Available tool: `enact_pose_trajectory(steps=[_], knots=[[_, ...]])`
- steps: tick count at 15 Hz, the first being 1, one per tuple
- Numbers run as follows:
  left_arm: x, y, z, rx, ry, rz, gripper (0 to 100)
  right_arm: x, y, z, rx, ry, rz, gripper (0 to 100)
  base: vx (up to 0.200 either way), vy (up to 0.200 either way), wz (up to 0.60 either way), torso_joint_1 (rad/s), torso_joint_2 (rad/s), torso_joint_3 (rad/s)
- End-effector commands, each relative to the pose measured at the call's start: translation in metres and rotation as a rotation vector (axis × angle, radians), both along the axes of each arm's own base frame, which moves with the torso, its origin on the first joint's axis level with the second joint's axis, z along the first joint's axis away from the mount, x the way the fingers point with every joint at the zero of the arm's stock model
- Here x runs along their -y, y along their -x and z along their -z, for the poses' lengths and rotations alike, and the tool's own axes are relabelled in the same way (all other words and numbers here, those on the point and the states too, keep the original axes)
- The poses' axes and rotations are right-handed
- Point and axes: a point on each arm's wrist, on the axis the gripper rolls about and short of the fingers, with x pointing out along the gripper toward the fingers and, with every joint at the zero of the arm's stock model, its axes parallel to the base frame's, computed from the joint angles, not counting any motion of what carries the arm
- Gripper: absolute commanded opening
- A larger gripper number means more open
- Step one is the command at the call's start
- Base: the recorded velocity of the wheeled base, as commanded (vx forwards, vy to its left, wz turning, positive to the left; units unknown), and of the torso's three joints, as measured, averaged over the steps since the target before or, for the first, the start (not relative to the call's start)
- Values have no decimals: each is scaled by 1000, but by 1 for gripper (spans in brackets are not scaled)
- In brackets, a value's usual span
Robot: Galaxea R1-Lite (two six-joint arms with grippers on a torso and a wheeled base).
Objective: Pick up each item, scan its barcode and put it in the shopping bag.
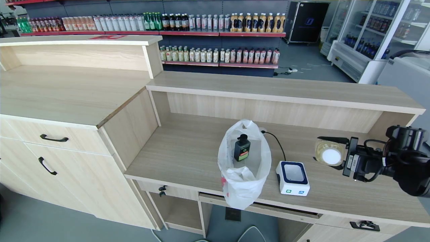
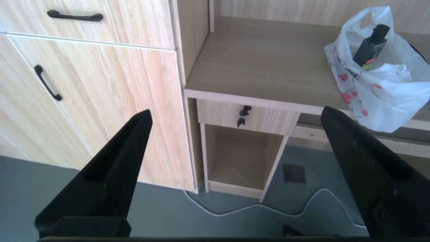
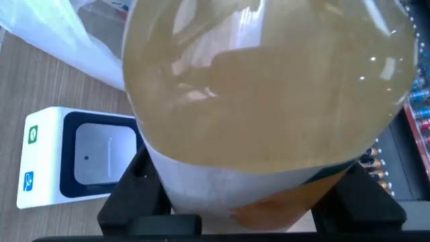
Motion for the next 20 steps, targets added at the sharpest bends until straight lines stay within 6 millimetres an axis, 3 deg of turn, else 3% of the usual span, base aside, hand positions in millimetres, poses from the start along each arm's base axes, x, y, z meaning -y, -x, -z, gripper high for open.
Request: enact_pose_trajectory(steps=[1, 10, 20], knots=[[0, 0, 0, 0, 0, 0, 100, 4, -5, 14, -15, 5, -6, 0, 0, 0, 0, 0, 0, 0], [0, 0, 0, 0, 0, 0, 100, 21, -12, 36, 34, 63, -10, 0, 0, 0, 0, 0, 0, 0], [0, 0, 0, 0, 0, 0, 100, 18, -27, 62, 25, 63, -52, 0, 0, 0, 0, 0, 0, 0]])
